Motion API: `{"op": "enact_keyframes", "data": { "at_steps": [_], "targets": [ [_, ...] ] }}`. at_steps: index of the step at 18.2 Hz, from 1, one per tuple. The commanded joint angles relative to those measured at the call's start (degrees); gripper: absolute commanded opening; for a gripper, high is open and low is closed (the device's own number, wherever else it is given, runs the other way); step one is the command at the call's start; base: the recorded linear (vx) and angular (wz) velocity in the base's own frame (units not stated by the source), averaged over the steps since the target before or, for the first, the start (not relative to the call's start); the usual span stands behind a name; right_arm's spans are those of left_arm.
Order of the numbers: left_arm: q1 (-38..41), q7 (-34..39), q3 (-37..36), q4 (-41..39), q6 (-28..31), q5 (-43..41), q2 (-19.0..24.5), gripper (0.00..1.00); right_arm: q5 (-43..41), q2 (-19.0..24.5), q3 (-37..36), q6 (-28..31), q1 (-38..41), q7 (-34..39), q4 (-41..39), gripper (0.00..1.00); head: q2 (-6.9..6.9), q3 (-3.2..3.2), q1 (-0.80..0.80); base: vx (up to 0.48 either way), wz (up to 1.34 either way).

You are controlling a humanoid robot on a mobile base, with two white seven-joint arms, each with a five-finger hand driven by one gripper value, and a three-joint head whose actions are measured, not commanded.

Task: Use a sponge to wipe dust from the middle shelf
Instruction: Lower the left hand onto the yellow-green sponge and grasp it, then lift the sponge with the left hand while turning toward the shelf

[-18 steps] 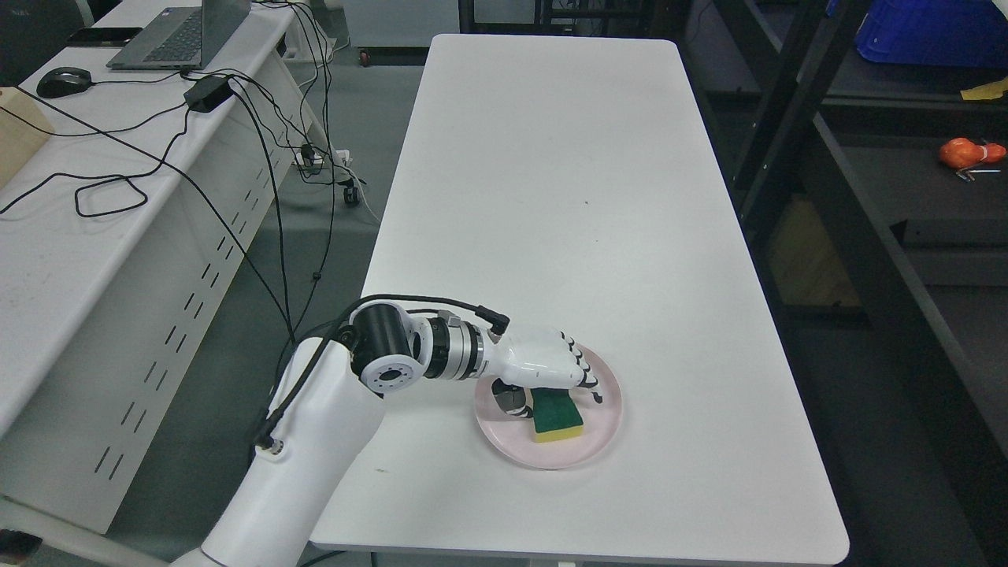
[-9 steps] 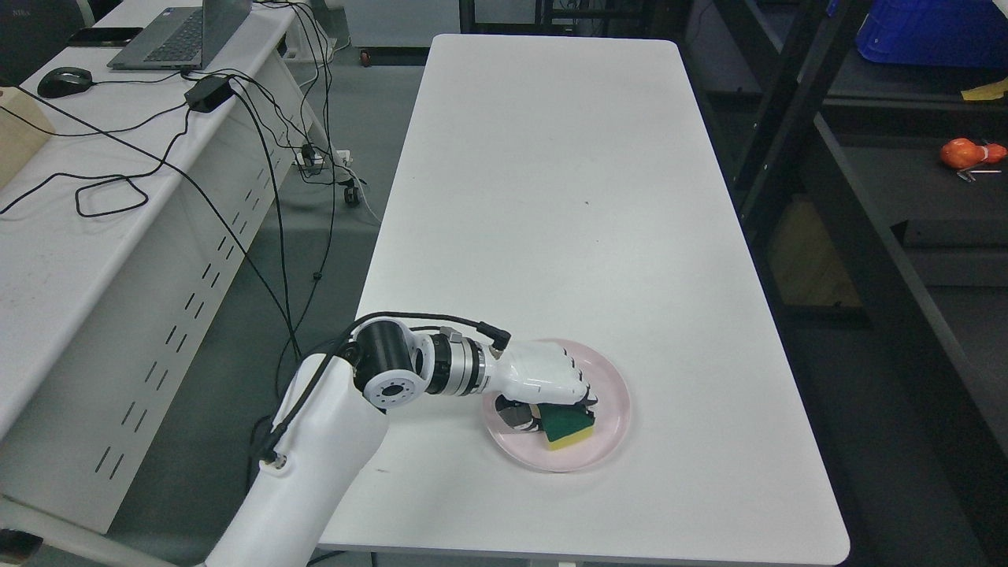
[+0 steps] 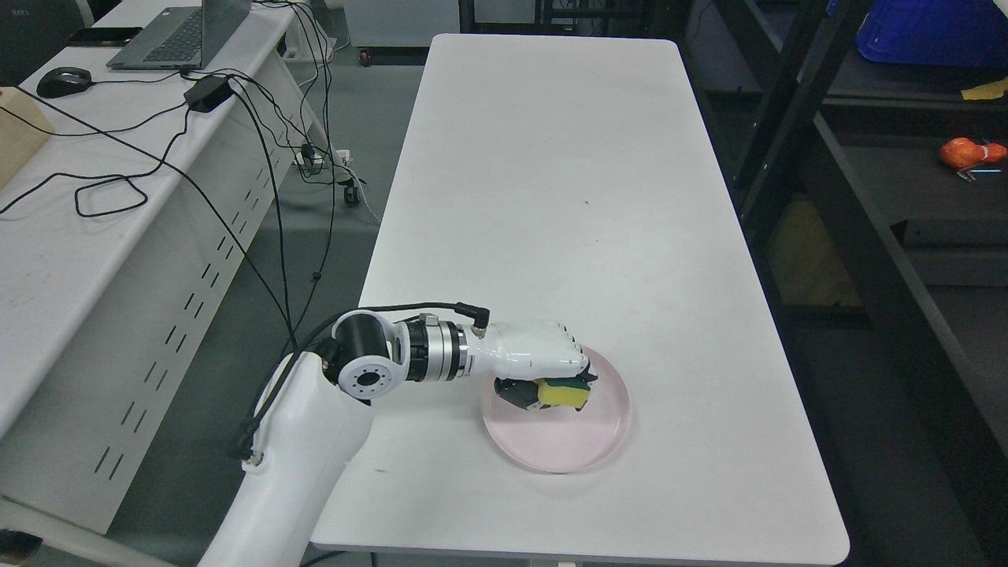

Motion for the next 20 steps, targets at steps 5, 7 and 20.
{"op": "enact_keyframes", "data": {
  "at_steps": [5, 7, 20],
  "targets": [
    [-0.1, 18.9, 19.9, -2.4, 0.0, 33.2, 0.9, 0.00, 0.0, -1.0, 0.0, 0.0, 0.1, 0.0, -1.0, 1.00, 0.00, 0.00, 0.00, 0.000, 0.00],
    [2.8, 24.2, 21.4, -2.4, 6.1, 41.0, 0.9, 0.01, 0.0, -1.0, 0.0, 0.0, 0.0, 0.0, -1.0, 1.00, 0.00, 0.00, 0.00, 0.000, 0.00],
    [8.4, 55.8, 22.8, -2.2, 22.0, 45.7, 0.9, 0.01, 0.0, -1.0, 0.0, 0.0, 0.0, 0.0, -1.0, 1.00, 0.00, 0.00, 0.00, -0.099, -0.06]
  ]
}}
